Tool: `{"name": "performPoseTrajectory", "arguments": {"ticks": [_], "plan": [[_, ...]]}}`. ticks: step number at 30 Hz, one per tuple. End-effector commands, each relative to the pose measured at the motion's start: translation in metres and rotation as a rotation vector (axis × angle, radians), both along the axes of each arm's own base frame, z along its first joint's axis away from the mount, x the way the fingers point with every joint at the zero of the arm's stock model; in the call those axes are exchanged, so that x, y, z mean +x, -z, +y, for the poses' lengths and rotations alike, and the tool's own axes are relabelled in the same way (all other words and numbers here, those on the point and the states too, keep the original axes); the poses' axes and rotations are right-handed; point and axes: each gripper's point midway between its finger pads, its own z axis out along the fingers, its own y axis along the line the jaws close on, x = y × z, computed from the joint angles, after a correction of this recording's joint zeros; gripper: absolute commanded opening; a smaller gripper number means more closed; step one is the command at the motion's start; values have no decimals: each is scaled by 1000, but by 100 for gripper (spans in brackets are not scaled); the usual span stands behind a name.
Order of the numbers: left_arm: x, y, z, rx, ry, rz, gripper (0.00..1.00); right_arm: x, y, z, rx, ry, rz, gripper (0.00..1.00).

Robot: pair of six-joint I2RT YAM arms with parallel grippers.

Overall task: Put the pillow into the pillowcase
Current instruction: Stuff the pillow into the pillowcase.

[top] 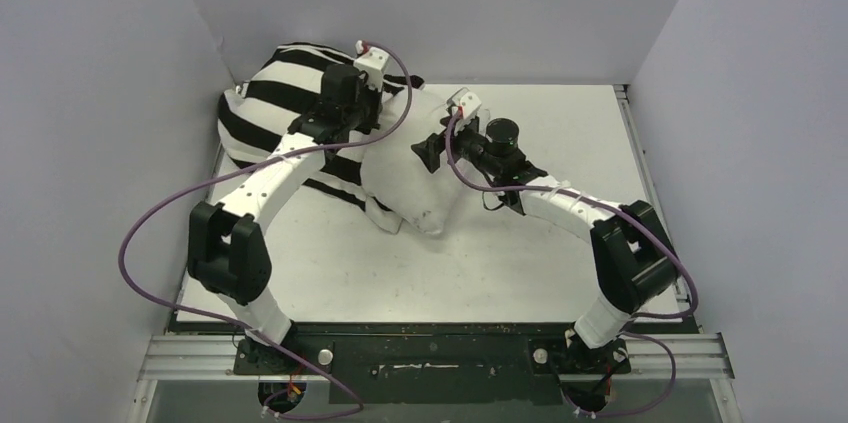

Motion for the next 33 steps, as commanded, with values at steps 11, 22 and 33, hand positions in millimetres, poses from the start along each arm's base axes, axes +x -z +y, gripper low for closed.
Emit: {"name": "performPoseTrajectory", "arguments": {"ticks": [11,22,33], "plan": [[-102,-135,-95,-579,410,-82,0,5,0,77,425,-158,14,30],[-202,-167,-224,-806,634,-11,0,64,-15,44,954,435,129,0],[-187,-151,-210,-748,483,-30,0,61,1,-38,975,686,110,0]]}}
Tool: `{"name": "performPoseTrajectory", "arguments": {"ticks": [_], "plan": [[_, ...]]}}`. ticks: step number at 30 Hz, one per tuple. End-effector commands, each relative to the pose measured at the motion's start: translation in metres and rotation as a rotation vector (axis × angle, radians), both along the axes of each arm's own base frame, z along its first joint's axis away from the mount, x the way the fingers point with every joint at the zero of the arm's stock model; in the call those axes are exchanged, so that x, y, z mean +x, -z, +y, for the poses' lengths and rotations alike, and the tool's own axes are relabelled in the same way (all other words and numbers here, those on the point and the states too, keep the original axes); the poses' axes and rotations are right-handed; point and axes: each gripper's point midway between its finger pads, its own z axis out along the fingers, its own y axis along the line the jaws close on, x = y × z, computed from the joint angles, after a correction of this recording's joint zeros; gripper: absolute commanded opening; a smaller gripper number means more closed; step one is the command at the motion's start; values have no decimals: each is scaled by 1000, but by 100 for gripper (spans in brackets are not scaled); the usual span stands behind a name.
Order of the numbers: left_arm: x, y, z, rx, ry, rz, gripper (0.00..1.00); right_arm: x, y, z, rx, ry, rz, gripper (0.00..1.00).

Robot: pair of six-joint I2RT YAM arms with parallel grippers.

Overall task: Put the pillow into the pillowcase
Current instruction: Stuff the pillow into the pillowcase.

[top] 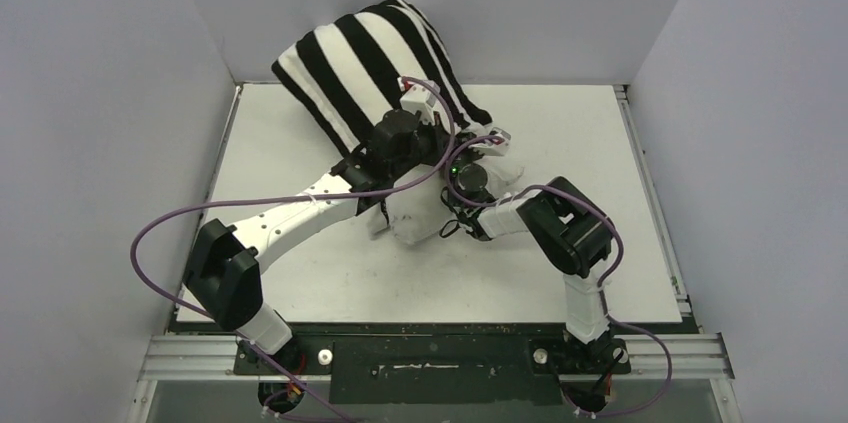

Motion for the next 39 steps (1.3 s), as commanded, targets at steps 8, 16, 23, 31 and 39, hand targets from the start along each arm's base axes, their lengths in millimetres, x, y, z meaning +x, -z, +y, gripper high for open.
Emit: {"name": "performPoseTrajectory", "arguments": {"ticks": [8,16,23,31,39], "plan": [[21,-87,34,-12,139,-119,30,-54,-20,-34,-284,-200,61,48],[25,-29,159,35,-134,31,49,-127,-45,-9,-702,-568,52,79],[11,47,236,-250,-271,229,45,-162,-45,37,-1018,-647,54,100],[2,99,257,-398,-286,311,44,-149,37,82,-1423,-586,207,100],[0,140,219,-336,-255,308,33,-98,105,60,-1343,-539,333,37]]}}
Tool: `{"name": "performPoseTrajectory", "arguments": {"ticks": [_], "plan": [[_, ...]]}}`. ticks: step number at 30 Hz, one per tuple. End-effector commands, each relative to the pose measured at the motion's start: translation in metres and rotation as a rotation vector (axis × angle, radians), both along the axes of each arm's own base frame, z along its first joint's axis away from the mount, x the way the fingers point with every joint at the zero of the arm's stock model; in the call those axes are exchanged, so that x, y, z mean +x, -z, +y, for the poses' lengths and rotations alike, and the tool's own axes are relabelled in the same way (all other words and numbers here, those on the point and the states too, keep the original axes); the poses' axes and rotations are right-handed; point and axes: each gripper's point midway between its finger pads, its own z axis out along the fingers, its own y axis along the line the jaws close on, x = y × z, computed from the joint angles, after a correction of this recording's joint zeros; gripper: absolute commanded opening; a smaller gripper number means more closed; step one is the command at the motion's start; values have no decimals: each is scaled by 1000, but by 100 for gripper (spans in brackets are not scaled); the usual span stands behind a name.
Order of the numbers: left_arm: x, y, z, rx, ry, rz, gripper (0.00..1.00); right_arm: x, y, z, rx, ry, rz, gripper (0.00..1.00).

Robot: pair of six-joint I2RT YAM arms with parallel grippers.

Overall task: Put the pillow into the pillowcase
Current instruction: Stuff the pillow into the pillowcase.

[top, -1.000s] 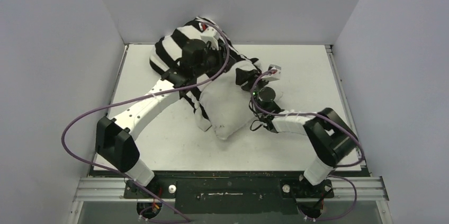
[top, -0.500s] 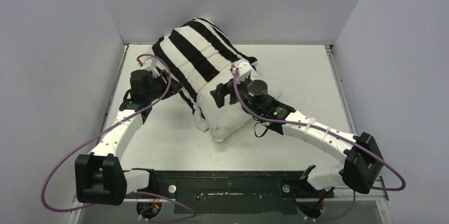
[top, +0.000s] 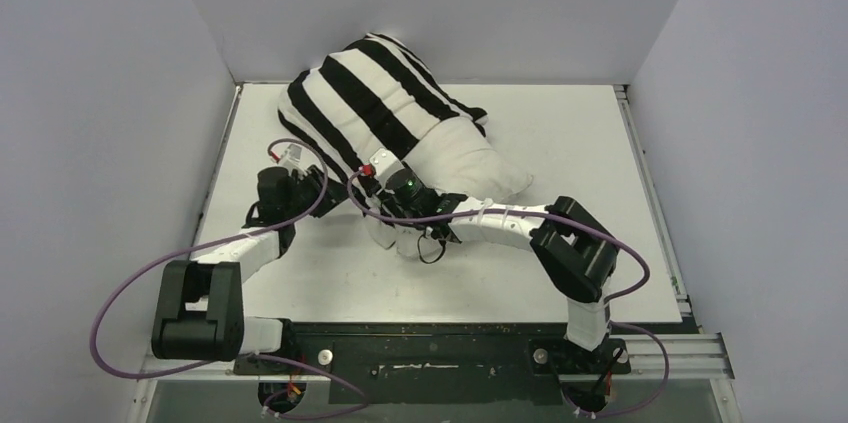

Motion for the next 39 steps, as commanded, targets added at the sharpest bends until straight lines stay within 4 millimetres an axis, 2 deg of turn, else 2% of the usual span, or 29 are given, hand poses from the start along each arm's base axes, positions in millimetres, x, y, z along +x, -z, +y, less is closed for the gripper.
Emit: {"name": "performPoseTrajectory", "arguments": {"ticks": [1,2,3,8,15,16,17,18,19,20,24,27,30,33,36,39], "plan": [[16,-15,-32,41,46,-140,34,33,3,-28,98,96,5,18],[21,-15,-38,66,40,-153,35,34,-2,-23,149,77,7,3],[23,-16,-51,95,61,-177,36,35,-6,-20,201,66,19,0],[47,-9,-60,269,14,-236,43,35,-29,-6,485,-8,115,0],[74,-3,-59,349,-56,-300,49,36,-38,-3,651,-39,174,0],[77,-2,-59,360,-61,-297,45,36,-38,-2,677,-40,184,0],[79,-3,-59,369,-62,-297,34,36,-39,-1,710,-46,193,0],[78,-7,-60,368,-54,-298,15,37,-42,1,744,-51,198,0],[74,-14,-64,366,-40,-298,3,39,-47,3,785,-56,191,0],[68,-21,-67,380,-23,-288,0,41,-52,4,823,-53,184,0],[29,-51,-81,478,53,-253,0,61,-71,10,946,-22,100,0],[0,-63,-80,450,69,-254,0,89,-65,7,1009,106,69,0],[-18,-64,-83,397,92,-239,0,104,-61,8,1090,179,53,0],[-32,-64,-97,324,150,-229,0,113,-56,15,1117,234,18,0],[-45,-59,-108,326,197,-212,0,120,-63,17,1161,279,-27,0],[-59,-44,-113,333,232,-183,0,130,-74,20,1225,305,-50,0]]}}
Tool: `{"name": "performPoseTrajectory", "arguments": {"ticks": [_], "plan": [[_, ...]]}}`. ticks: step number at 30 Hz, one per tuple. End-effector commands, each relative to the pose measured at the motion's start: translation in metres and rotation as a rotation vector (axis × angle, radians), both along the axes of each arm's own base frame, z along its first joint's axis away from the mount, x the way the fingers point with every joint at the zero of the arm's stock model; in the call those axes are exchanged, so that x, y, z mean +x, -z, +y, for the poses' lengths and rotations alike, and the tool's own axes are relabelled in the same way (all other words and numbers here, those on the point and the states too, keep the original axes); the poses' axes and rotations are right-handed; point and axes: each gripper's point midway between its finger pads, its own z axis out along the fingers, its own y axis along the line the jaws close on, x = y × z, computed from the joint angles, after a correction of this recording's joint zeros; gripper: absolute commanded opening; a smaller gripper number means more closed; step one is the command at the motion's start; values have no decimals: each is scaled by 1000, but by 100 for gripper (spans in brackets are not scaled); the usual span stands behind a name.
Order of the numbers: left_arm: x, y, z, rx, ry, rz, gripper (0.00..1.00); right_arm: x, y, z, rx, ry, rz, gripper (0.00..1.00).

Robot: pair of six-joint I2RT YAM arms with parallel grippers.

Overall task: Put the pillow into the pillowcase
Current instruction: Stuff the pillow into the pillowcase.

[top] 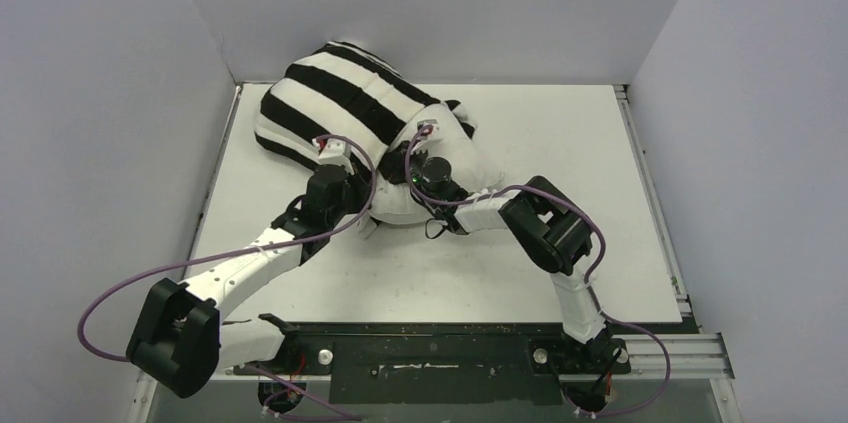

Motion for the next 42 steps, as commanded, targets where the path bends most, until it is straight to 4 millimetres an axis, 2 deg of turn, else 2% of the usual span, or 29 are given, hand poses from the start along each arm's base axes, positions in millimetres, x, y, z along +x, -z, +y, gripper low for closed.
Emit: {"name": "performPoseTrajectory", "arguments": {"ticks": [1,4,8,11,13,16,19,22,24,25,27,28,30,31,32,34,36,38,40,42], "plan": [[-46,-10,-50,-128,215,35,0,55,-27,-24,146,255,-41,0],[-55,-5,-58,-165,238,41,0,61,-27,-13,163,261,-46,0],[-70,-12,-80,-251,294,42,0,63,-3,-4,158,265,-1,0],[-78,-8,-94,-277,309,50,0,51,11,7,113,217,1,0],[-74,-10,-97,-275,307,47,0,36,13,5,83,189,-7,0],[-70,-35,-111,-313,348,-18,0,10,6,-18,14,191,-28,0],[-63,-65,-134,-372,388,-87,0,-9,-27,-66,54,255,-79,0],[-51,-93,-173,-415,463,-111,0,-17,-57,-108,40,295,-120,0],[-53,-113,-201,-440,525,-135,0,-23,-56,-123,-20,294,-109,0],[-57,-115,-215,-433,547,-139,0,-29,-52,-126,-39,273,-98,0],[-72,-114,-234,-420,587,-123,0,-47,-39,-125,-60,198,-87,0],[-79,-106,-236,-411,592,-95,0,-59,-33,-120,-70,140,-79,0],[-91,-93,-233,-406,583,-43,0,-81,-22,-116,-92,46,-67,0],[-94,-92,-227,-403,574,-33,1,-90,-17,-118,-105,16,-52,0],[-95,-94,-221,-393,559,-30,8,-96,-16,-124,-119,7,-37,6],[-94,-108,-205,-353,514,-47,22,-105,-17,-141,-172,3,-1,24],[-87,-131,-185,-310,452,-98,35,-110,-31,-157,-231,-14,12,43],[-77,-151,-164,-262,378,-137,43,-117,-51,-173,-285,-25,6,58],[-57,-167,-143,-195,290,-156,47,-116,-73,-188,-319,-13,-9,74],[-31,-173,-126,-121,235,-156,48,-108,-93,-204,-343,11,-26,84]]}}
